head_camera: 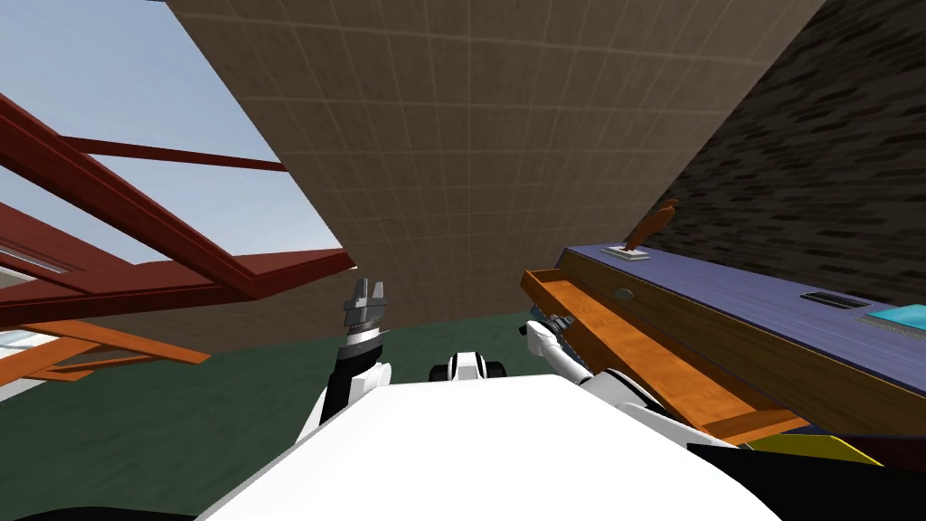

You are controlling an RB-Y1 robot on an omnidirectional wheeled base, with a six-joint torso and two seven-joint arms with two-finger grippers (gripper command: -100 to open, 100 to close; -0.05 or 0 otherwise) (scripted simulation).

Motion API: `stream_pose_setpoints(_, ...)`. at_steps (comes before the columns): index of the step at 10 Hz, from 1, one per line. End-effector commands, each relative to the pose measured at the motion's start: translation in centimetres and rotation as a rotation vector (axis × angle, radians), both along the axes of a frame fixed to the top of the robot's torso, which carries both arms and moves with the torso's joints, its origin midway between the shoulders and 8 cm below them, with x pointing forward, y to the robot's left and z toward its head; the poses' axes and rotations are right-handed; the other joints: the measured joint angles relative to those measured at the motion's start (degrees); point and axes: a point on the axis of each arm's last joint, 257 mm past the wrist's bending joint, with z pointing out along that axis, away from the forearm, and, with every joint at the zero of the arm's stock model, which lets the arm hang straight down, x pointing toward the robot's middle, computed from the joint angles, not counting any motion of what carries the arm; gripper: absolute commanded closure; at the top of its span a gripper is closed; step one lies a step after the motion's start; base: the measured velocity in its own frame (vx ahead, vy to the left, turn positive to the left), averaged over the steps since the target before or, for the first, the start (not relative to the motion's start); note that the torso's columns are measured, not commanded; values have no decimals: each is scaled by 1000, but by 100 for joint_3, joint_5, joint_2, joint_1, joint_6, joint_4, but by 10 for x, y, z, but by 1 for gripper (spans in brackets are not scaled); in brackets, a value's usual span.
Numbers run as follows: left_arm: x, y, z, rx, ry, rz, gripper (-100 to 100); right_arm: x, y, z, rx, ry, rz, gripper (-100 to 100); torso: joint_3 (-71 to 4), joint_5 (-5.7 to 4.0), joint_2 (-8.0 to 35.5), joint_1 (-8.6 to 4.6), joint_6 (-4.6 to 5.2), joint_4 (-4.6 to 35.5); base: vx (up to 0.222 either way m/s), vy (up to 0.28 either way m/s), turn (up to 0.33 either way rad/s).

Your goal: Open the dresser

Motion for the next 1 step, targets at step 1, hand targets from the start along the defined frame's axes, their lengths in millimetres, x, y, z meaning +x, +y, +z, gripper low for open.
stream_pose_setpoints(1, 0, 0, 0, 0, 0, 0, 0, 0, 0, 0, 0, 0, 0, 0, 3, 1, 4, 4, 0, 1, 0, 0, 0)
